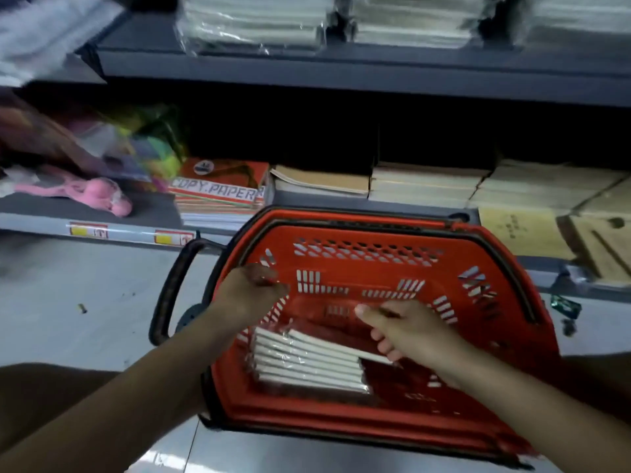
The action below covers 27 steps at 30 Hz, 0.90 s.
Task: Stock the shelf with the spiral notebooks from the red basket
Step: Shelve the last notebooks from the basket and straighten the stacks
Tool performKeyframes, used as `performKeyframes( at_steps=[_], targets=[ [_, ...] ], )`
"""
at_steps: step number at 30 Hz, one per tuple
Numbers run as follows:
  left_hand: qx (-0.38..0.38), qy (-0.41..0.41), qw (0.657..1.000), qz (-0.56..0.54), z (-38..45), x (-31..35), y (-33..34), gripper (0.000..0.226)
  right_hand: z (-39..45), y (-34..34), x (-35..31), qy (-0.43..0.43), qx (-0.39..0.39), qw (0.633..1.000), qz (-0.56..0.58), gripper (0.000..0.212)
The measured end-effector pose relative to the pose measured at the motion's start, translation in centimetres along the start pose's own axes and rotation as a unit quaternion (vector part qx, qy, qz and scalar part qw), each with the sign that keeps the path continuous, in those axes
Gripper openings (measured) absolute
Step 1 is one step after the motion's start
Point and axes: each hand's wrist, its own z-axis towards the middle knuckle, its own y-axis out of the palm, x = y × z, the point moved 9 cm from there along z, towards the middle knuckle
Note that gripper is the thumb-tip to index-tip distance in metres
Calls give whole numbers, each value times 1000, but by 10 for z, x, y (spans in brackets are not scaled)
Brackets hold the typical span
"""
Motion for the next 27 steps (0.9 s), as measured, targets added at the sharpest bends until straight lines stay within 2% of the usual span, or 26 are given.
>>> performKeyframes(
  at_steps=[4,6,8,10,12,17,22,27],
  targets=[
    [-58,-21,994,92,9,-31,35,14,24,8,19,34,17,997,-73,43],
    [-91,-27,985,143,12,-42,48,21,38,1,29,57,47,995,-68,40],
    [-124,-22,965,228,10,-50,55,34,49,-5,47,100,62,991,-62,51],
    [-142,-10,948,284,8,-53,58,46,51,0,68,165,43,985,-12,59],
    [-155,-1,941,300,7,-52,60,47,49,15,86,224,3,973,56,59],
    [-179,12,932,315,1,-49,63,39,42,56,108,286,-92,944,135,36],
    [-163,21,951,264,-6,-47,61,20,39,49,107,300,-43,926,224,3],
    [-89,9,991,102,-19,-36,41,12,23,52,93,289,-48,912,287,13]
  ],
)
